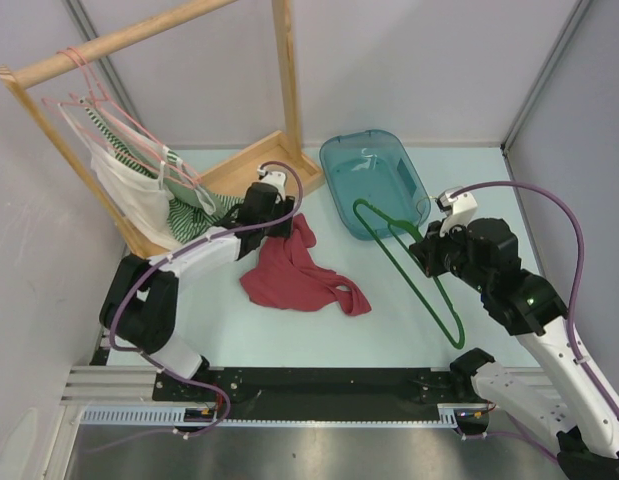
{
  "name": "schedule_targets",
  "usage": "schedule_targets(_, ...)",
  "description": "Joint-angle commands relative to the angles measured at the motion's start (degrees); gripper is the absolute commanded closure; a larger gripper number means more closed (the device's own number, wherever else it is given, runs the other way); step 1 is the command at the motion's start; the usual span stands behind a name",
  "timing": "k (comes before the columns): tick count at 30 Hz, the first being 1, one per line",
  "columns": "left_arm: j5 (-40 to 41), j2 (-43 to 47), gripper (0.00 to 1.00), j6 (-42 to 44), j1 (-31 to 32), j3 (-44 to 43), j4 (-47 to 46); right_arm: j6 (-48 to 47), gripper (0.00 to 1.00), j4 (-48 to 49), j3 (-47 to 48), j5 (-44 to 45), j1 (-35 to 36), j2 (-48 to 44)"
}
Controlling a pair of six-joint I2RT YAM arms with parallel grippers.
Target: Place the tank top on the hanger
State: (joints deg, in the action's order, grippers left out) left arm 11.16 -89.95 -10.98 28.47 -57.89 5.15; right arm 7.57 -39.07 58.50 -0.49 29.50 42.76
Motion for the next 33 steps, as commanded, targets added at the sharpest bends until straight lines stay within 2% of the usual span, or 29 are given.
schedule_targets(1,-4.1,-2.9,0.34,-1.6,-0.2,-1.9,-2.6,0.5,1.00,0.7,0.1,-0.6,-0.1,-1.5)
schedule_targets(6,-3.0,-4.8,0.38,-1.8,-0.3,-1.4,-2.2,1.0,1.00,0.6,0.2,-1.2,-0.2,-1.5)
schedule_targets(10,-1.2,-4.9,0.50,-1.9,-0.3,-1.3,-2.1,1.2,1.00,0.4,0.3,-1.4,-0.1,-1.8)
schedule_targets(20,-2.5,-7.0,0.53,-0.5,-0.3,-2.1,-0.2,1.5,1.00,-0.1,0.3,-1.7,-0.2,-1.8)
schedule_targets(23,-2.7,-7.2,0.63,-0.4,-0.3,-2.1,0.0,1.6,1.00,-0.2,0.3,-2.0,-0.2,-2.0)
schedule_targets(26,-2.9,-6.9,0.87,-0.4,-0.3,-2.1,-0.1,1.7,1.00,-0.2,0.6,-2.5,-0.2,-2.2)
schedule_targets(27,-2.5,-6.5,1.00,-0.8,-0.3,-1.7,-0.2,1.7,1.00,-0.2,0.6,-2.7,-0.2,-2.2)
schedule_targets(33,0.2,3.8,1.00,-2.4,-0.3,2.0,-0.7,2.2,1.00,-0.7,2.5,-6.1,-0.1,-2.4)
